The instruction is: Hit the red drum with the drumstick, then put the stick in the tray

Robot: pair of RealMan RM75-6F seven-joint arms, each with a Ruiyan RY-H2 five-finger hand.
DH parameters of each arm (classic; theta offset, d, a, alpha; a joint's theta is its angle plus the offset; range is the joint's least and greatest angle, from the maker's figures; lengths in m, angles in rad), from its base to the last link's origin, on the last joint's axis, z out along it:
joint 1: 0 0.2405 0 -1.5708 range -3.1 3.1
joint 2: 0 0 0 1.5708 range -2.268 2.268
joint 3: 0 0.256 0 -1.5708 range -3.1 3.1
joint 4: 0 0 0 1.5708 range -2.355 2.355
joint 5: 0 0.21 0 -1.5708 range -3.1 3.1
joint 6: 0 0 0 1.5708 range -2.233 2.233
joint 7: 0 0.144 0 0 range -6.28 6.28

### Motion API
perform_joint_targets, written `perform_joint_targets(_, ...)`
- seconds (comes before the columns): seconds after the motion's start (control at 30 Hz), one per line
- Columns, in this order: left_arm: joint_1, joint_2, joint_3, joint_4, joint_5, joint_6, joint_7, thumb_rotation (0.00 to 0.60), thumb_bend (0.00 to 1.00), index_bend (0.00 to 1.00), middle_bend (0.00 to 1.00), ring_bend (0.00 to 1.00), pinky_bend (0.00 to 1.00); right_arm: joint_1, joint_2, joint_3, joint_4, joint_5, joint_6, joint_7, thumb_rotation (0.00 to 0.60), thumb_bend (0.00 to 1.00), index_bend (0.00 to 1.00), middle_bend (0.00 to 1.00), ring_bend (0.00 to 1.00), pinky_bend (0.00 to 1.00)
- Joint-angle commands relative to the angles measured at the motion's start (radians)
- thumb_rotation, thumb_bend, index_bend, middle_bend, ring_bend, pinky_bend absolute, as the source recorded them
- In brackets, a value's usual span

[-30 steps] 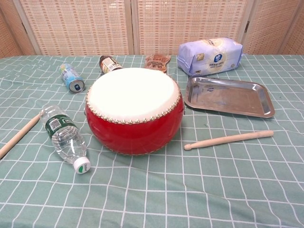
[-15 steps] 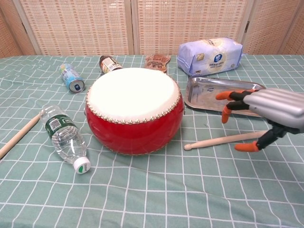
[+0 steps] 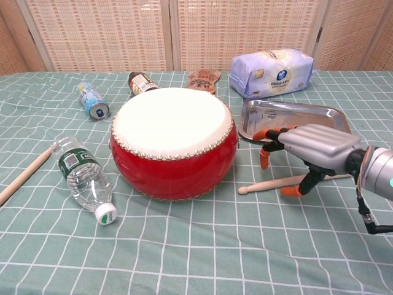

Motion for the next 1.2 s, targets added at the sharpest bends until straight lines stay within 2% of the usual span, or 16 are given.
perform_joint_targets(0.03,0.0,-0.001,-0.001,0.003,-0.001,-0.001,-0.002,0.6,0.29,0.0,0.0,0.0,0.02,0.009,-0.007,-0.004,0.01,0.015,-0.014,-0.005,0.6,0.33,0.45,0.09,0.0,0.12)
perform_joint_targets(0.23,0.002,-0.004,-0.002,0.012,-0.006,-0.005,-0.006,0.6,0.29,0.0,0.0,0.0,0.02,0.019,-0.022,-0.009,0.037,0.039,-0.025,-0.005,0.6,0.37,0.49,0.09,0.0,0.12)
perform_joint_targets(0.57,0.003,-0.009,-0.002,0.023,-0.008,-0.009,-0.015,0.6,0.29,0.0,0.0,0.0,0.02,0.029,-0.027,-0.023,0.046,0.055,-0.029,-0.004,0.6,0.37,0.5,0.1,0.0,0.12)
perform_joint_targets(0.83,0.005,-0.01,-0.002,0.03,-0.008,-0.008,-0.022,0.6,0.29,0.0,0.0,0.0,0.02,0.014,-0.02,-0.013,0.024,0.039,0.026,0.075,0.6,0.46,0.62,0.16,0.02,0.12)
perform_joint_targets(0.9,0.006,-0.009,-0.002,0.032,-0.008,-0.007,-0.024,0.6,0.29,0.0,0.0,0.0,0.02,0.0,0.001,-0.005,-0.006,0.018,0.065,0.164,0.6,0.47,0.64,0.19,0.04,0.12)
perform_joint_targets(0.93,0.006,-0.009,-0.001,0.032,-0.006,-0.008,-0.023,0.6,0.29,0.0,0.0,0.0,0.02,-0.036,0.035,0.028,-0.076,0.024,0.117,0.354,0.6,0.47,0.64,0.2,0.05,0.12)
perform_joint_targets(1.0,0.005,-0.009,-0.001,0.03,-0.003,-0.008,-0.02,0.6,0.29,0.0,0.0,0.0,0.02,-0.062,0.082,0.032,-0.104,-0.016,0.152,0.591,0.6,0.48,0.65,0.22,0.07,0.12)
perform_joint_targets(1.1,0.003,-0.007,0.0,0.024,0.002,-0.006,-0.015,0.6,0.29,0.0,0.0,0.0,0.02,-0.086,0.121,0.032,-0.097,-0.055,0.184,0.885,0.6,0.48,0.65,0.24,0.1,0.12)
perform_joint_targets(1.2,0.002,-0.003,-0.001,0.015,0.006,-0.005,-0.005,0.6,0.29,0.0,0.0,0.0,0.02,-0.096,0.165,0.008,-0.063,-0.109,0.194,1.169,0.6,0.48,0.64,0.25,0.11,0.12)
